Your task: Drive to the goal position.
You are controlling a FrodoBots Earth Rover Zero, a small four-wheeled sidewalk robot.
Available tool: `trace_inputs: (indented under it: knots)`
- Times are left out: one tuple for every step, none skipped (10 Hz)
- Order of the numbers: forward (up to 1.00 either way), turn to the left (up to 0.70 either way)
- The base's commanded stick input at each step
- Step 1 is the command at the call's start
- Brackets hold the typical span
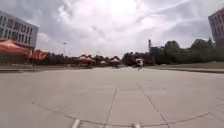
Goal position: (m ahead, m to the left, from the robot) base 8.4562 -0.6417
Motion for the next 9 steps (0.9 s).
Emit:
trace_inputs:
  knots:
    - [0.85, -0.01]
    - [0.85, -0.01]
    - [0.85, -0.01]
    - [0.85, -0.01]
    - [0.85, -0.01]
    - [0.85, -0.01]
    - [0.85, -0.01]
    - [0.85, -0.01]
    - [0.85, -0.01]
